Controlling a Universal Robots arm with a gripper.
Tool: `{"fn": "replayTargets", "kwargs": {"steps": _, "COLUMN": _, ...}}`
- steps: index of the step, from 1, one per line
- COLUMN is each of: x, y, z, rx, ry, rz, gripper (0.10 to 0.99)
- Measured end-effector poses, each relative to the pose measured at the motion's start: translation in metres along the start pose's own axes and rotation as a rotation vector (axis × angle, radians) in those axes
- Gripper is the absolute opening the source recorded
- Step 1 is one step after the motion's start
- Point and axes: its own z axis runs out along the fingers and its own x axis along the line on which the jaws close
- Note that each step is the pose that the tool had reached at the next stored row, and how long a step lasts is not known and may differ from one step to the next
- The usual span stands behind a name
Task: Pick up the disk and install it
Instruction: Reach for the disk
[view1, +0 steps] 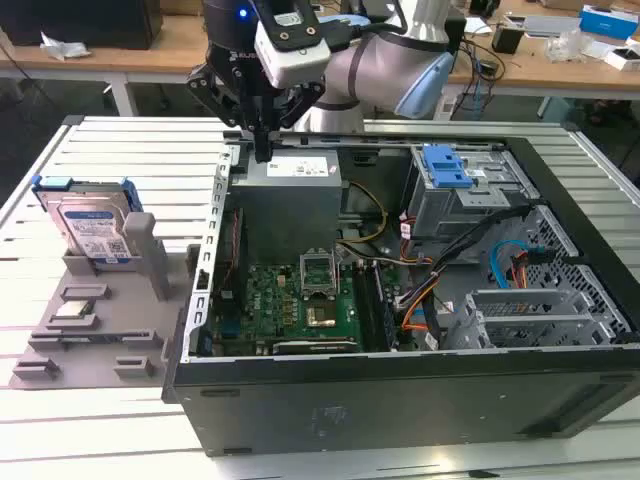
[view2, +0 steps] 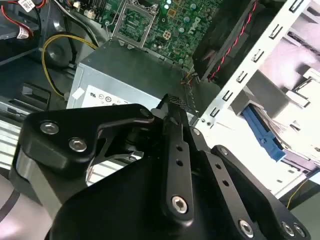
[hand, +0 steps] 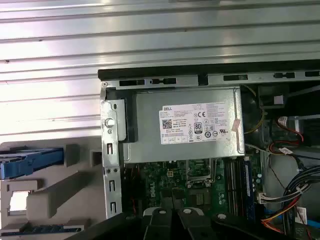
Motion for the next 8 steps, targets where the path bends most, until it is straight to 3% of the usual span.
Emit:
{"fn": "replayTargets", "kwargs": {"steps": 3, "x": 0.0147, "y": -0.0011, "z": -0.0003, "rx": 0.0, "ry": 0.0, "rz": 0.0, "gripper": 0.106}}
{"fn": "replayTargets", "kwargs": {"steps": 8, "x": 0.026, "y": -0.0019, "z": -0.0006, "rx": 0.0, "ry": 0.0, "rz": 0.0, "gripper": 0.106}}
